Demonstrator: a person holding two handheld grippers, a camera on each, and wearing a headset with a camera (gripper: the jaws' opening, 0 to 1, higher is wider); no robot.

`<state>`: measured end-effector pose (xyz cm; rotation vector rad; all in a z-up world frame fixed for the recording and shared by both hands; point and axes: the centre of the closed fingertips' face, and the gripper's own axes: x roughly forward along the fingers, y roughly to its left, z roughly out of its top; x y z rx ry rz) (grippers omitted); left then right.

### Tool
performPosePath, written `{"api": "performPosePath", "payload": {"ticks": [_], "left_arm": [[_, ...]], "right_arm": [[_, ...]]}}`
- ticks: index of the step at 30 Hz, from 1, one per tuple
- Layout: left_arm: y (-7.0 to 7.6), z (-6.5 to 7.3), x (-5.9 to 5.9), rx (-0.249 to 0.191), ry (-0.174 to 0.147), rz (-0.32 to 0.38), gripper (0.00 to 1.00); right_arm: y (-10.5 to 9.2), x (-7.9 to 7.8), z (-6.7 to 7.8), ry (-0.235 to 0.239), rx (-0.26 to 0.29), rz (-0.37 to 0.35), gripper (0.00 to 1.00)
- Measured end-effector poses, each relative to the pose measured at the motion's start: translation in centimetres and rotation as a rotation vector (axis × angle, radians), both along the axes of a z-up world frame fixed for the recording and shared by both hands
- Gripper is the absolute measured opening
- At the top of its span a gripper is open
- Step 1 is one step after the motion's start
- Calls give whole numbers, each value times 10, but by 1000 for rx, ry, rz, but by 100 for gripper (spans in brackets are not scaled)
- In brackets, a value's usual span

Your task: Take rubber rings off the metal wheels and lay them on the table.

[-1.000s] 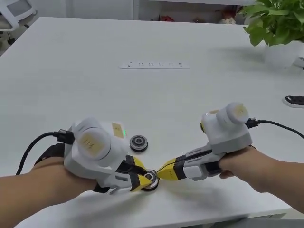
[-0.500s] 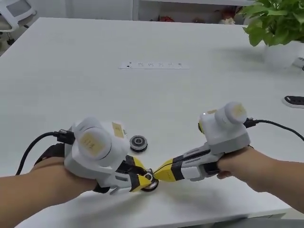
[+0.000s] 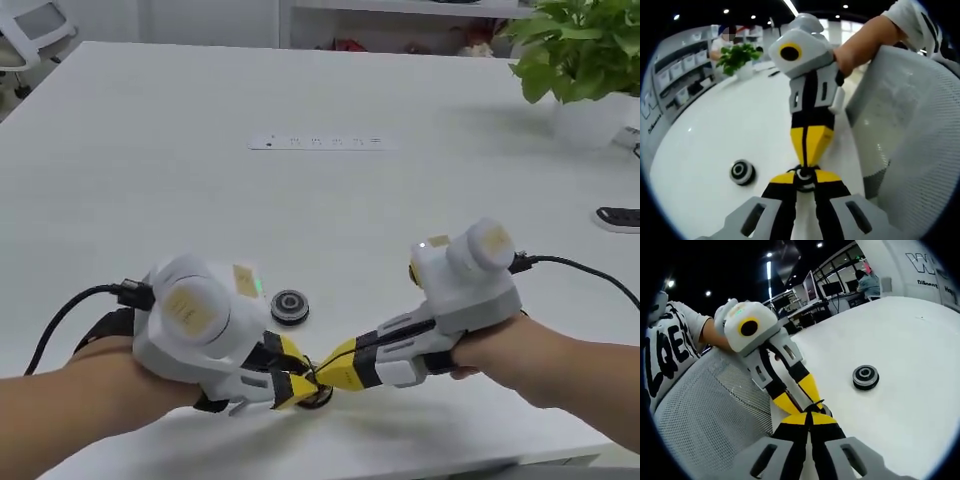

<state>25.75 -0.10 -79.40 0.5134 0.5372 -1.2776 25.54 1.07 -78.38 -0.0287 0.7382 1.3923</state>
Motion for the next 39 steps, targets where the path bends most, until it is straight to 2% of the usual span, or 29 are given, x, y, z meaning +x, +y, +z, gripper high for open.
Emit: {"api": "performPosePath", "payload": {"ticks": [7, 11, 15, 17, 23, 29, 39], "left_arm": [[0, 1, 1, 15, -23, -24, 16], [4, 3, 0, 13, -7, -21, 17], [7, 6, -6, 14, 6, -40, 21], [8, 9, -8, 10, -1, -52, 23], [10, 26, -7, -42, 2, -36, 29], [17, 35, -7, -66, 4, -24, 36], [36, 54, -6, -109, -28, 13, 42]], "right_arm": [[-2, 3, 5, -3, 12, -10, 0], [-2, 2, 8, -6, 18, -9, 0], [-1, 1, 11, -8, 23, -1, 0], [-1, 0, 13, -11, 22, 7, 0], [-1, 3, 23, -19, 36, 7, 0], [2, 8, 34, -34, 47, 8, 0], [16, 14, 47, -49, 73, 18, 0]]}}
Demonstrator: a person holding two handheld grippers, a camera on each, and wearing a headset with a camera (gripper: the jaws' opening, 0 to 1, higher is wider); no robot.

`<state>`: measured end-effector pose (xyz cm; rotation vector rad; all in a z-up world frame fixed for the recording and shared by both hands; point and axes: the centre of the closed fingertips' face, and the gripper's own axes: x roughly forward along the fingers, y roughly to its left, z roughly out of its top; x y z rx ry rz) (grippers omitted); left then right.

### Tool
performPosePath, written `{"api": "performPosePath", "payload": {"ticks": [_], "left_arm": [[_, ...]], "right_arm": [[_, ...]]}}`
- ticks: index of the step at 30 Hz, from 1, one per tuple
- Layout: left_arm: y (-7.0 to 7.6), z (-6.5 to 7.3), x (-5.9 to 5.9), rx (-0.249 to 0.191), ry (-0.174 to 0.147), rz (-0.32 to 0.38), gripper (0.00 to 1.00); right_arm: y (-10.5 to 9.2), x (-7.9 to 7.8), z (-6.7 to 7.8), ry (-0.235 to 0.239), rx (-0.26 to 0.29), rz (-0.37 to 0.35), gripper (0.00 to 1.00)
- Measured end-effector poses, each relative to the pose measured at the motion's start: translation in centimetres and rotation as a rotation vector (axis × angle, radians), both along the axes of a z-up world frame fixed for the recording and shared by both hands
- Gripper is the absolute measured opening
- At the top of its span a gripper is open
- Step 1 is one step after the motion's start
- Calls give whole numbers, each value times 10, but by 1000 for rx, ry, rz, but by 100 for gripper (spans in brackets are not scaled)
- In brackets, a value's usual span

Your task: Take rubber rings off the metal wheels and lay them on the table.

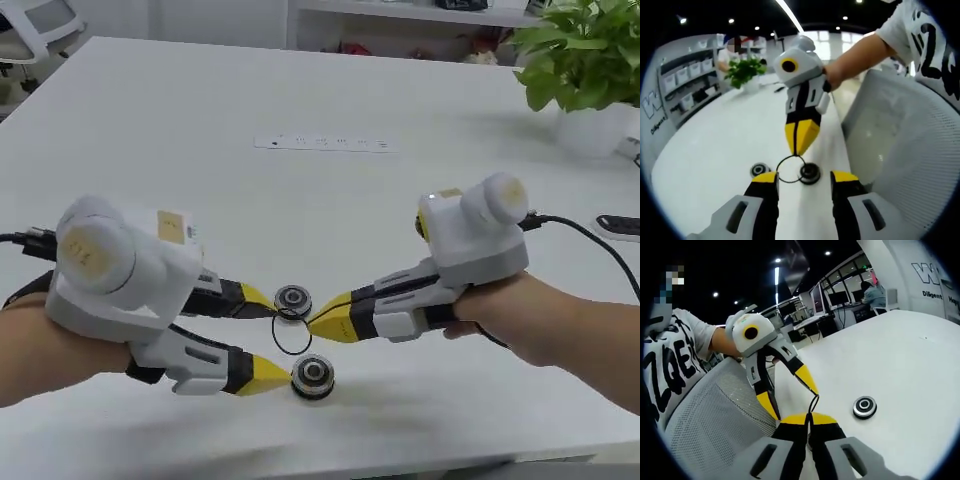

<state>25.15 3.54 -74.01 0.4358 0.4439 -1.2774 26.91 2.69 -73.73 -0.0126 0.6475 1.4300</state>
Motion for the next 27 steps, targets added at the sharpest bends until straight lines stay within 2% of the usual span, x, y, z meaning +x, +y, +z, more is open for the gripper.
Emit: {"api": "performPosePath", "payload": {"ticks": [14, 20, 27], "left_arm": [[35, 8, 8, -19, -13, 88, 48], [46, 6, 9, -14, -8, 115, 49], [49, 4, 8, -13, 6, 126, 50]], "right_arm": [[24, 8, -6, -5, -1, 22, 0], [32, 9, -18, 4, -28, 29, 0], [37, 4, -35, 12, -77, 45, 0]]}}
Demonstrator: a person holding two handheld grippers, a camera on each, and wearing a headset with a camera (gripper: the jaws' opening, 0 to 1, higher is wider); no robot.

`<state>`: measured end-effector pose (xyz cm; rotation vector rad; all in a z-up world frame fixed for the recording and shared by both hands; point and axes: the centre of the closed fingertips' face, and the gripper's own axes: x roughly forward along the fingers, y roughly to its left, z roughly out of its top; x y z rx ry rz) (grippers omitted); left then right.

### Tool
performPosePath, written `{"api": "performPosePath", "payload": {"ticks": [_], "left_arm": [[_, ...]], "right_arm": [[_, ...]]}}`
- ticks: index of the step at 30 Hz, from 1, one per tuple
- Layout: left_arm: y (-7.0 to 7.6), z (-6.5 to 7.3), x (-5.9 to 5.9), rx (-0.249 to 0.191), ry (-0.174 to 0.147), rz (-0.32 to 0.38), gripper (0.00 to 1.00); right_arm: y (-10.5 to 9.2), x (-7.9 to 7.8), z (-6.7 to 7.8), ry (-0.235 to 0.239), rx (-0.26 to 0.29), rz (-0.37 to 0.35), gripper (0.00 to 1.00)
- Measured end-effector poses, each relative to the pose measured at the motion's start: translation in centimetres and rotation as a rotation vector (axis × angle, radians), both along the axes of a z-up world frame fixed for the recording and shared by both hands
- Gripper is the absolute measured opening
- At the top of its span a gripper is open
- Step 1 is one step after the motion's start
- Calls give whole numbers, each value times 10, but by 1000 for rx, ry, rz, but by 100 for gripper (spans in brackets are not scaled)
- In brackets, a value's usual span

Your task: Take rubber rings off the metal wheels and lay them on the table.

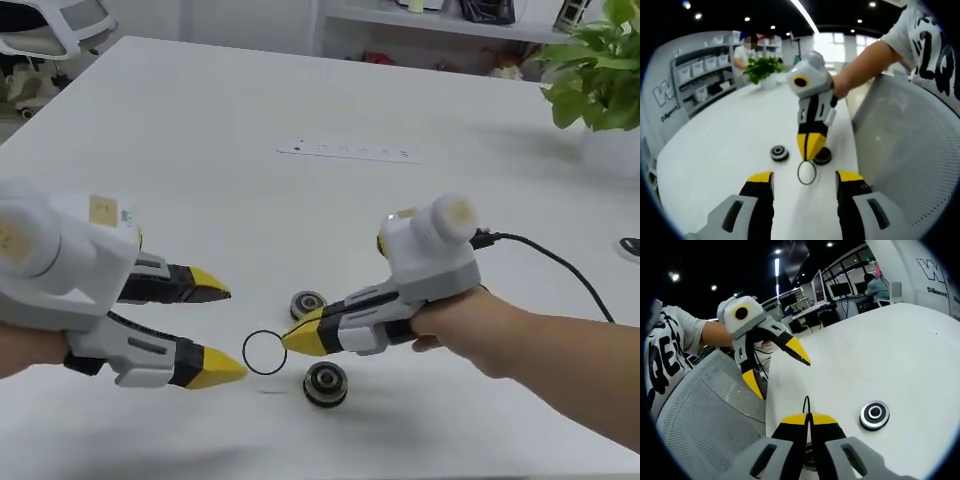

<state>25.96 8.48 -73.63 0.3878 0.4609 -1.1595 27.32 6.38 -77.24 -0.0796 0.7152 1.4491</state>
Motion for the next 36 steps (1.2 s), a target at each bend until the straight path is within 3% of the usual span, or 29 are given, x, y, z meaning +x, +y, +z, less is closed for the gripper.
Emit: {"api": "performPosePath", "payload": {"ticks": [4, 7, 17, 24, 36], "left_arm": [[1, -2, 0, 5, 4, 1, 50], [1, -4, -1, 9, 8, 2, 50], [0, -7, -2, 13, 20, -2, 50], [-3, -6, -3, 13, 24, -6, 50], [-18, -6, -1, 14, 30, -36, 49]], "right_arm": [[1, -2, -7, 0, -25, 2, 0], [1, -1, -11, -26, -47, 7, 0], [-4, 5, -11, -57, -53, -11, 9], [-10, 11, 0, -80, -38, -17, 16], [-29, 12, 15, -106, -23, -28, 18]]}}
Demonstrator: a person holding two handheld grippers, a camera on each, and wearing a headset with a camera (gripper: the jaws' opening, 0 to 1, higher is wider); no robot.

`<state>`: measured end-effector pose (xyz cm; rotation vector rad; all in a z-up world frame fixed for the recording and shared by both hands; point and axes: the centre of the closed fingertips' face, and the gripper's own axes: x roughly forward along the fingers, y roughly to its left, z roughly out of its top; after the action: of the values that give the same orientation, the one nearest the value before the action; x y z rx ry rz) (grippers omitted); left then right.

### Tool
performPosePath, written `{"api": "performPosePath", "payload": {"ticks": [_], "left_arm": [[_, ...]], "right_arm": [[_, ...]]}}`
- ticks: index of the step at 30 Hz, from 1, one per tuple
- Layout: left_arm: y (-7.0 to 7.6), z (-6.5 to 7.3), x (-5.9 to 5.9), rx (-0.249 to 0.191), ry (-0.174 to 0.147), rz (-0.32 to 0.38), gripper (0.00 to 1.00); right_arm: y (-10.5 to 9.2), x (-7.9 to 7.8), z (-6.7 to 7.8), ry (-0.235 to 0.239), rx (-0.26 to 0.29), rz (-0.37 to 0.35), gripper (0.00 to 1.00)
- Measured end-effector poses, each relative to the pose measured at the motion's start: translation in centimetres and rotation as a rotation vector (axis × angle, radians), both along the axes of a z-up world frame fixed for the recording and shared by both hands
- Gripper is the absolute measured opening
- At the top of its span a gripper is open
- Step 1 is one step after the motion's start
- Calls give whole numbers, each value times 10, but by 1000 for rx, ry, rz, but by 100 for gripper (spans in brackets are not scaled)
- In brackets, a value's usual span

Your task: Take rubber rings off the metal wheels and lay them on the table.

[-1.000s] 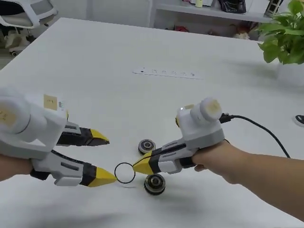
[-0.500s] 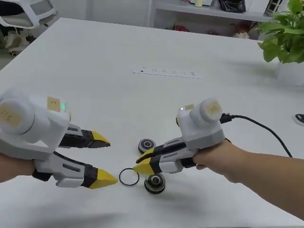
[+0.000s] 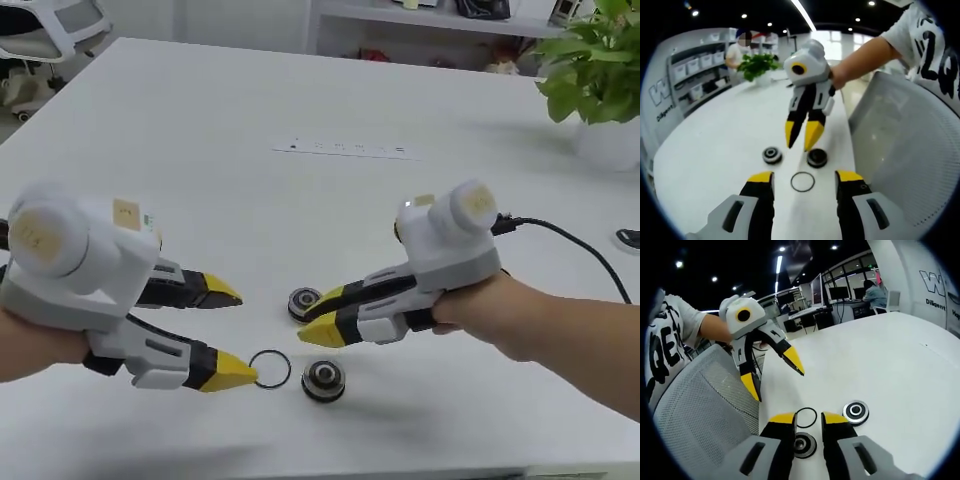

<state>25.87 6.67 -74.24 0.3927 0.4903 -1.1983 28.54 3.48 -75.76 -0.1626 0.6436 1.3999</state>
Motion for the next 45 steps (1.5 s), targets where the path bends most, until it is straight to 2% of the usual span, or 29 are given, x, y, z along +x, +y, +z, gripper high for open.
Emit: {"api": "performPosePath", "payload": {"ticks": [8, 16, 24, 33, 45], "left_arm": [[-12, 0, 3, 0, 3, -24, 49], [-26, -2, 4, 3, 8, -54, 48], [-35, -7, 4, 15, 14, -73, 47], [-45, -16, 2, 26, 34, -97, 45], [-54, -36, 1, 55, 60, -123, 42]], "right_arm": [[-10, -6, 4, -4, -2, 7, 20], [-21, -10, -1, -5, -15, 5, 21], [-26, -19, -8, -5, -37, 19, 22], [-35, -22, -22, -7, -63, 36, 23], [-41, -29, -39, -22, -113, 72, 23]]}}
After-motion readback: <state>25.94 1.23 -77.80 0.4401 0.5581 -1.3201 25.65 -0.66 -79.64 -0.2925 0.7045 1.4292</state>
